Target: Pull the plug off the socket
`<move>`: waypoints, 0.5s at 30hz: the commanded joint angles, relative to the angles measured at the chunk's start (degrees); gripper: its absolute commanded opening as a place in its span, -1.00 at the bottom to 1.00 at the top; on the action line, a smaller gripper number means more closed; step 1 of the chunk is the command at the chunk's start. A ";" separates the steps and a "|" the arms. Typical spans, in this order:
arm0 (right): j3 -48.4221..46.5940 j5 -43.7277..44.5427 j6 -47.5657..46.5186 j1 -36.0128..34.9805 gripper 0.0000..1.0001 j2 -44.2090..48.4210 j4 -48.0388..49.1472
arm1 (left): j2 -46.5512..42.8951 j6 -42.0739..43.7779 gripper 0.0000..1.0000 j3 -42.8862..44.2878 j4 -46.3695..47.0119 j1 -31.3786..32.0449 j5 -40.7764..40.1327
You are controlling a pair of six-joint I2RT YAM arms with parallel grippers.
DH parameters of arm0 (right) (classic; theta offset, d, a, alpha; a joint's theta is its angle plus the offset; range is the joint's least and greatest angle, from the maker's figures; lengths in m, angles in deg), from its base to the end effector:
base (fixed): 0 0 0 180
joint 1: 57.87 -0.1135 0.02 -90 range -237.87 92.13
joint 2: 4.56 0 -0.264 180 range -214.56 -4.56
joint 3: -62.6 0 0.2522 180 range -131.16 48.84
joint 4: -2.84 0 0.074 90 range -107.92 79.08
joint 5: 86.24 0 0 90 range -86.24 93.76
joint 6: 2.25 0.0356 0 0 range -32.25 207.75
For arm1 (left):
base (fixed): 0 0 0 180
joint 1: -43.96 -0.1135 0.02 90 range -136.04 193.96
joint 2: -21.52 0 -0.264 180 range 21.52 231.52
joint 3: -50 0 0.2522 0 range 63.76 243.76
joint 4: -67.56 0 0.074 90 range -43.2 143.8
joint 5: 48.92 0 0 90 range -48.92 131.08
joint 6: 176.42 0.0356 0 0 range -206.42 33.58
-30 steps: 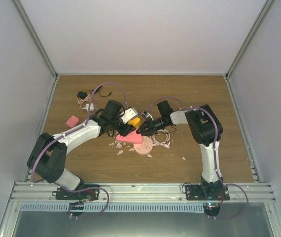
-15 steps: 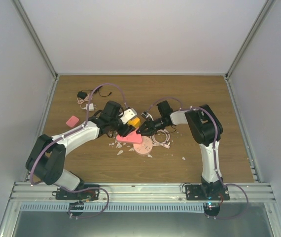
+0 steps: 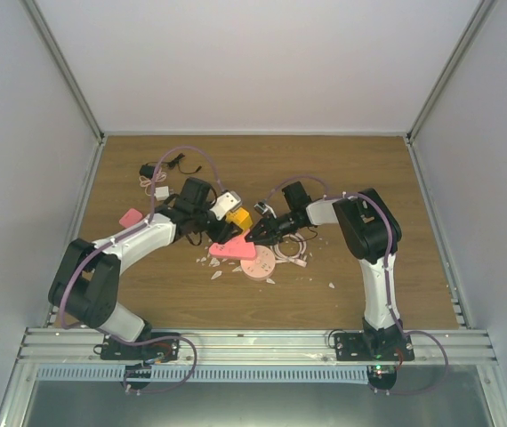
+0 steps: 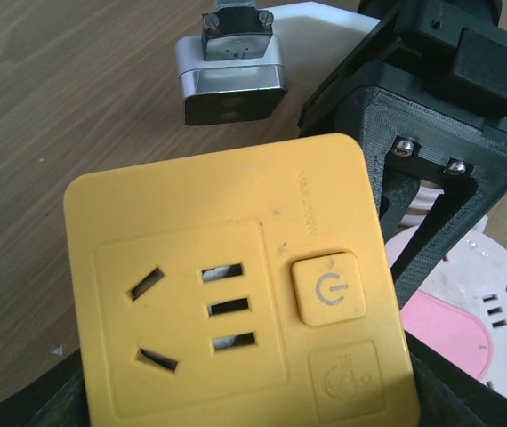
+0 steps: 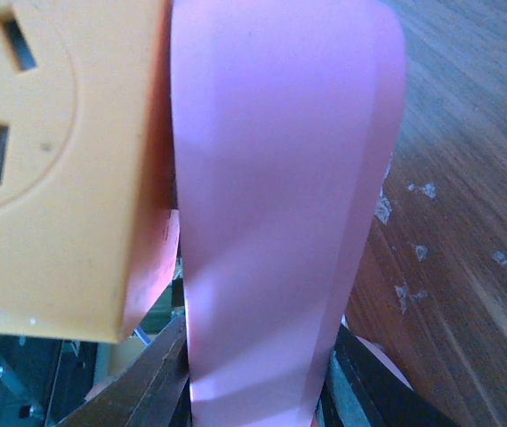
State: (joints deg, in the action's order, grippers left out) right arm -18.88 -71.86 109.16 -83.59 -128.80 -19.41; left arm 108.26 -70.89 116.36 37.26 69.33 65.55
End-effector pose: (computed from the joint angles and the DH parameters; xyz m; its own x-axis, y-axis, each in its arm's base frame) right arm 0.3352 0.1998 0.0854 -0.9342 -0.3494 -0.0728 -0.1455 0.1866 0.9716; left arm 0.2727 -0.1456 0.2069 -0.5056 0.5094 -0.6963 0.7914 0.5953 -0.1391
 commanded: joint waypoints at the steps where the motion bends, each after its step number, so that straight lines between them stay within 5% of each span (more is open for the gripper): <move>1: 1.45 7.71 -3.65 0.30 -0.99 -3.27 0.65 | -2.91 2.36 -0.64 0.76 4.72 3.84 -3.34; 11: 1.36 8.13 -3.71 0.31 -0.99 -4.15 0.45 | -4.55 5.47 -0.69 -1.87 6.64 8.95 -13.44; 15: 1.44 8.52 -3.77 0.31 -0.99 -4.33 0.43 | -3.42 0.97 -0.73 1.29 3.30 2.36 -0.32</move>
State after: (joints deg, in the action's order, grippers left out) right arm -18.75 -73.04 108.53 -83.30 -129.20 -19.45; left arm 105.99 -68.98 114.94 39.10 75.71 52.76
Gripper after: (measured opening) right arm 0.327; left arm 0.637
